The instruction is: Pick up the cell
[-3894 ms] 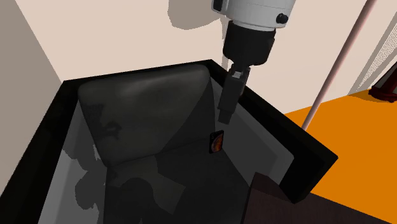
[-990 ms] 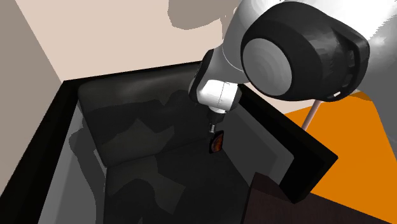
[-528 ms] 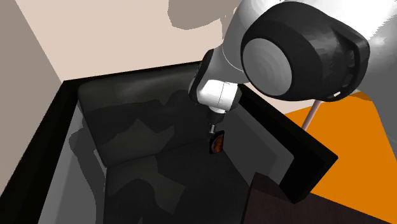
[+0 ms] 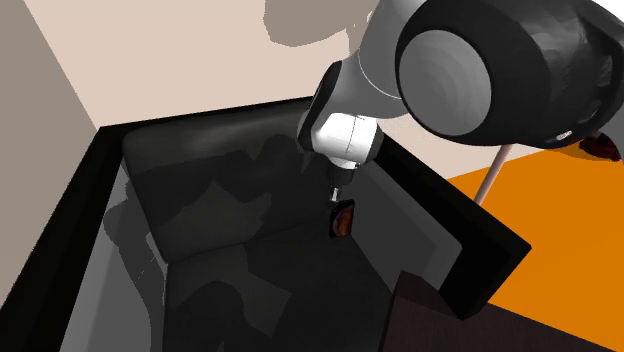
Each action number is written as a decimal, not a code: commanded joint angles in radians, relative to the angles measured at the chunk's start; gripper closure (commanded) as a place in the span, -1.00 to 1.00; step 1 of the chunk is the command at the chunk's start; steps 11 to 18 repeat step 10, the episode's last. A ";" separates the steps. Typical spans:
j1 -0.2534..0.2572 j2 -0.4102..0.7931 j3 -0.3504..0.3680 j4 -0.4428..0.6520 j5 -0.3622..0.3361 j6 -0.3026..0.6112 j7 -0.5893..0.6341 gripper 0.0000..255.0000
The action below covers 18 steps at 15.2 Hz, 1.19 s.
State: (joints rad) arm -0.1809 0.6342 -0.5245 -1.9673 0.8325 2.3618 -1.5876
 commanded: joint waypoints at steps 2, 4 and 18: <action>0.015 -0.033 -0.020 -0.008 -0.028 -0.020 0.022 1.00; 0.024 -0.055 -0.033 -0.013 -0.045 -0.032 0.036 1.00; 0.043 -0.098 -0.059 -0.020 -0.084 -0.060 0.066 1.00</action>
